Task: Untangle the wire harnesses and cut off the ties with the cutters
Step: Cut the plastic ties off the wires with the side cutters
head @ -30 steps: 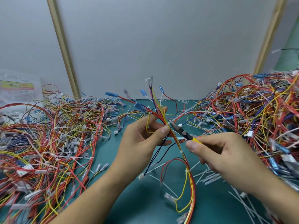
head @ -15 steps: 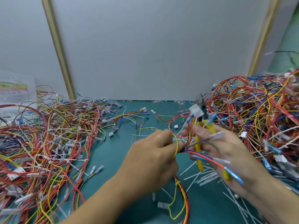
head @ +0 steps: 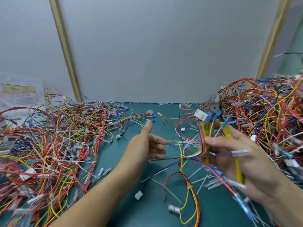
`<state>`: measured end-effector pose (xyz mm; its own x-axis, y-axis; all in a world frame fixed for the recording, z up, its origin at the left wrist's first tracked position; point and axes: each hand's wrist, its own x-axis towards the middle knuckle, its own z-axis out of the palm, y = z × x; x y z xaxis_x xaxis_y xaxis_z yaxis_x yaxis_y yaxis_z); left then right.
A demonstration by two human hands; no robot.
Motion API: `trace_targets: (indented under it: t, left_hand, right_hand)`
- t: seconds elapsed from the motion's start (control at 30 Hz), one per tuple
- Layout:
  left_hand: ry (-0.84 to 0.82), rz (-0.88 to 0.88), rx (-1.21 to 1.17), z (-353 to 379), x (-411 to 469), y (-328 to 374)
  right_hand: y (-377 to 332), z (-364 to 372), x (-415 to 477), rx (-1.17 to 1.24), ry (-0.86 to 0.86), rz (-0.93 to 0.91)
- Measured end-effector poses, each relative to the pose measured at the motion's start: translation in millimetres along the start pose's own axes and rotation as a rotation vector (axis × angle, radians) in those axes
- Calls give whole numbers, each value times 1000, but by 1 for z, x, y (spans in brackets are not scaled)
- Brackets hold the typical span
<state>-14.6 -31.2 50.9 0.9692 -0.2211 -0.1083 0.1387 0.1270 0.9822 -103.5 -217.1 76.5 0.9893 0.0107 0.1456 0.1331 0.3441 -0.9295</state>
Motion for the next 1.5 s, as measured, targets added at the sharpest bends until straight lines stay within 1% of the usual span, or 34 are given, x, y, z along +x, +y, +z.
trace_targets:
  t: [0.03, 0.07, 0.13, 0.23, 0.3, 0.37, 0.4, 0.47, 0.53, 0.6, 0.67, 0.7, 0.77, 0.83, 0.93, 0.97, 1.0, 1.07, 1.1, 1.13, 1.17, 1.23, 1.3, 1.37, 1.5]
  left_hand:
    - [-30, -96, -11, 0, 3, -1]
    - [-59, -148, -13, 0, 5, -2]
    - [-81, -178, -33, 0, 5, -6]
    - [-57, -144, -95, -3, 5, -11]
    - [22, -28, -133, -3, 5, -13]
    - [90, 158, -144, -4, 3, -12]
    - [103, 256, -128, -4, 1, -10]
    - [114, 431, -62, -6, -1, -6]
    - [138, 569, 20, -7, -2, -3]
    - [168, 658, 98, -6, -4, -1]
    - [181, 696, 112, -4, -6, 0]
    - [184, 705, 98, -4, -7, 0]
    - [187, 709, 38, -6, -6, 2]
    - [202, 710, 8, -8, -6, 3]
    - [251, 722, 37, -10, -6, 6]
    - [263, 727, 44, -11, -6, 6]
    - [277, 728, 49, -12, -6, 7]
    - [301, 728, 53, -14, -7, 8]
    - [299, 734, 60, -13, -8, 8]
    - [288, 745, 76, -12, -9, 9]
    - [273, 759, 99, -11, -10, 8]
    - [237, 781, 155, -8, -12, 7]
    - [198, 787, 191, -7, -13, 6]
    - [173, 799, 209, -6, -14, 4]
    - [126, 816, 240, -4, -18, 1]
  right_hand:
    - [0, 0, -1, -6, -29, 2]
    - [1, 1, -2, -14, -57, 7]
    - [3, 3, -3, -22, -103, 18]
    - [3, 5, -6, 7, -182, 26]
    - [3, 7, -8, 9, -198, 50]
    - [2, 11, -6, -47, -107, 88]
    - [1, 11, -3, -86, -18, 102]
    - [0, 9, 2, -178, 219, 106]
    - [-3, 1, 5, -269, 412, 18]
    - [-10, -5, 2, -329, 522, -139]
    - [-18, -8, -1, -328, 534, -274]
    - [-21, -10, -1, -333, 501, -318]
    - [-24, -12, 1, -389, 443, -351]
    - [-23, -16, 5, -522, 412, -314]
    - [-14, -22, 8, -862, 392, -197]
    - [-12, -24, 8, -944, 432, -206]
    - [-11, -26, 9, -988, 496, -255]
    - [-16, -26, 8, -971, 601, -402]
    - [-18, -26, 6, -943, 610, -471]
    - [-19, -25, 4, -935, 579, -526]
    - [-18, -21, 2, -942, 505, -563]
    - [-11, -7, -2, -988, 314, -545]
    - [3, 3, -4, -1085, 204, -509]
    - [14, 8, -5, -1177, 176, -473]
    - [20, 8, -6, -1261, 198, -440]
